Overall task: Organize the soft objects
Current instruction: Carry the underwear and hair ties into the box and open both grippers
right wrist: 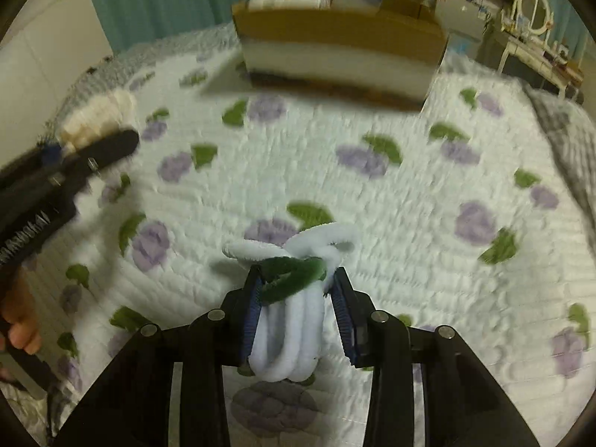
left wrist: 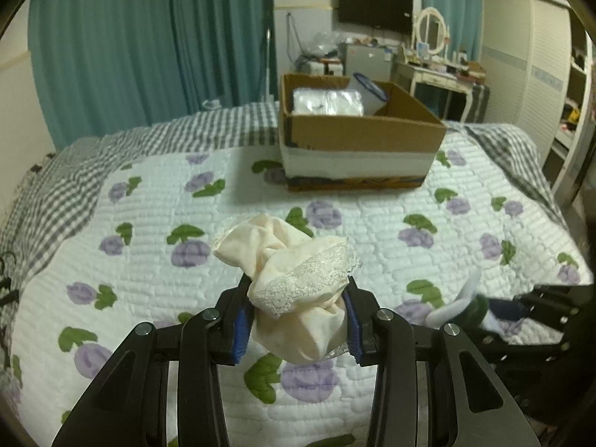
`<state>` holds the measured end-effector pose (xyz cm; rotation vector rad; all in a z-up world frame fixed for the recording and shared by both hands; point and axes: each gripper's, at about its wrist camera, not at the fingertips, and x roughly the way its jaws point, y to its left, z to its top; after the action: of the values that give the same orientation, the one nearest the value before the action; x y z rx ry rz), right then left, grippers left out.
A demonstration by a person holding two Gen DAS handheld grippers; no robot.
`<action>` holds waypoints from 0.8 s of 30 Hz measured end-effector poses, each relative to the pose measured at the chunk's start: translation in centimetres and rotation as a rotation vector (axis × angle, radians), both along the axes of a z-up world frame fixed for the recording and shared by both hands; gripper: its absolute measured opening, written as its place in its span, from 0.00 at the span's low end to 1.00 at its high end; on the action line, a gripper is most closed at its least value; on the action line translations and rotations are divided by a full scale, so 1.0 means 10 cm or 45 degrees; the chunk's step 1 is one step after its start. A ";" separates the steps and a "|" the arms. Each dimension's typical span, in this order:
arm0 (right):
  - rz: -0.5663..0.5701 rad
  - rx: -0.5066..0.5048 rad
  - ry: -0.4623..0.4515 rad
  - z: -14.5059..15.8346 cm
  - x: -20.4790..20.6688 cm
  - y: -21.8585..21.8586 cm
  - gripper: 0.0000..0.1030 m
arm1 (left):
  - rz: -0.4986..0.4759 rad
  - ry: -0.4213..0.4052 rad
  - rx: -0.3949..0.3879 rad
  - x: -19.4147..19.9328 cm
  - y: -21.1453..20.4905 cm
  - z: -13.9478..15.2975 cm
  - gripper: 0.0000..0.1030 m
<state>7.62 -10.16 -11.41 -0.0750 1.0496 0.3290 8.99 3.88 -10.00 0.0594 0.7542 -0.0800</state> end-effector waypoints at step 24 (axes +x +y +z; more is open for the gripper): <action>-0.064 0.051 -0.533 1.84 2.01 -0.29 0.35 | -0.120 -0.286 0.027 1.81 -0.40 1.22 0.41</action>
<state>27.74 -13.03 6.96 -0.0772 0.6291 0.2735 27.10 -0.16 2.19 0.1222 0.5279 -0.1528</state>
